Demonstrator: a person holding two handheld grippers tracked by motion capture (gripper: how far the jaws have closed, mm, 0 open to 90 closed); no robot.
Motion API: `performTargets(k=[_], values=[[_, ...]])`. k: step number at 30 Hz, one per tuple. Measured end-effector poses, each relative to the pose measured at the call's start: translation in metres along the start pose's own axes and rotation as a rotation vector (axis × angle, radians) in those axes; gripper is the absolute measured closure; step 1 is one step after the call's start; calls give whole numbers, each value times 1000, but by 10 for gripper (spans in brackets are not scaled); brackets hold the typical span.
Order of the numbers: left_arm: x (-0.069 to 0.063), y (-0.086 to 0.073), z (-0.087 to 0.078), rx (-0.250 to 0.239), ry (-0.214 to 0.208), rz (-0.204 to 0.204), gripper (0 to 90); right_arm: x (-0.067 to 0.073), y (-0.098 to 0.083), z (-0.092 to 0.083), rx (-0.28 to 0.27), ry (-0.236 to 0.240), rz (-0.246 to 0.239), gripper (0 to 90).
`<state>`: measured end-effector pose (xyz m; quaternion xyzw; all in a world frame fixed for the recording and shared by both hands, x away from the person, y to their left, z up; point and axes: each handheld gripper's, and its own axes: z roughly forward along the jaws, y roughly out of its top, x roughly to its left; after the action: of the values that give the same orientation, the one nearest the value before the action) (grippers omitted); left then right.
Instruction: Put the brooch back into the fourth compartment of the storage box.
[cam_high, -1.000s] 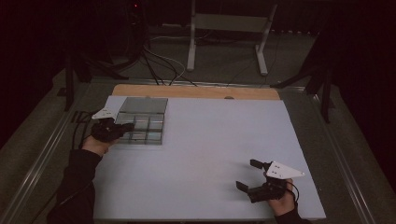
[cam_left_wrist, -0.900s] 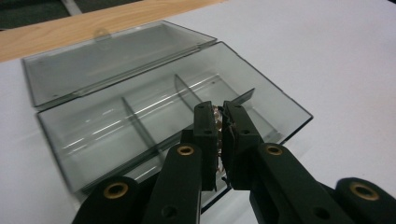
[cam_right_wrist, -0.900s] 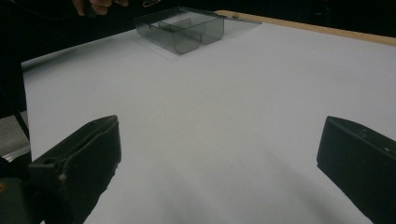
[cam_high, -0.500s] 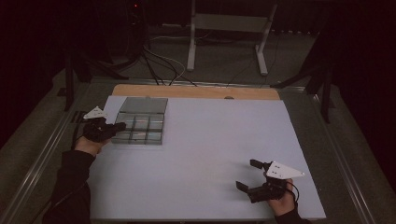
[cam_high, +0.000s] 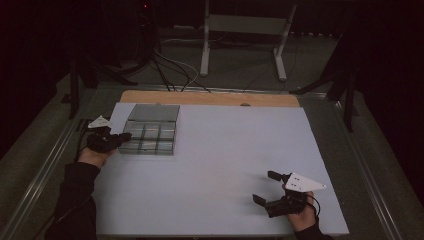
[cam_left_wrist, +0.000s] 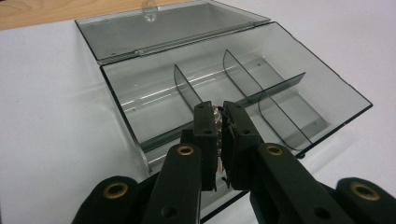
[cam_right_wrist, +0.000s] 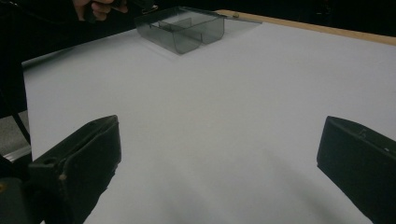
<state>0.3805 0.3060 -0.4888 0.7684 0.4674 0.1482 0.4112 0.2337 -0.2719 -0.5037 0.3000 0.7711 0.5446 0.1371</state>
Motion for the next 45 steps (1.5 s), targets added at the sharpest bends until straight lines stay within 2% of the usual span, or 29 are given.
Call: performTargets(k=[3, 5, 9, 12, 17, 20, 23, 26, 29, 34, 41, 45], values=[[0, -1, 1, -5, 3, -2, 864, 0, 0, 0, 2, -1, 5, 0], [0, 0, 2, -12, 8, -12, 779, 0, 0, 0, 7, -8, -2, 0], [-3, 3, -1, -39, 20, -19, 522, 0, 0, 0, 6, -8, 1, 0], [-6, 6, -3, -54, 15, -33, 401, -1, 0, 0, 6, -6, 1, 0], [-13, 11, -5, -71, 4, -23, 306, 0, 0, 0, 6, -6, 1, 0], [-18, 14, -6, -84, -17, -19, 255, 0, 0, 0, 6, -6, 5, 0], [-22, 18, -7, -100, -58, -5, 171, 0, 0, 0, 5, -5, 3, 0], [-28, 21, -8, -119, -87, 6, 128, 0, 0, 0, 7, -6, 0, 0], [-35, 25, -8, -134, -78, 35, 39, 0, 0, 0, 6, -5, 3, 0], [-51, 34, -10, -134, -80, 93, 14, -1, 0, 0, 5, -4, 5, 0], [-68, 39, -9, -146, -166, 121, 14, -1, 0, 0, 5, -3, 6, 0], [-79, 40, -6, -136, -166, 151, 13, -1, 0, -1, 4, -5, 6, 0]])
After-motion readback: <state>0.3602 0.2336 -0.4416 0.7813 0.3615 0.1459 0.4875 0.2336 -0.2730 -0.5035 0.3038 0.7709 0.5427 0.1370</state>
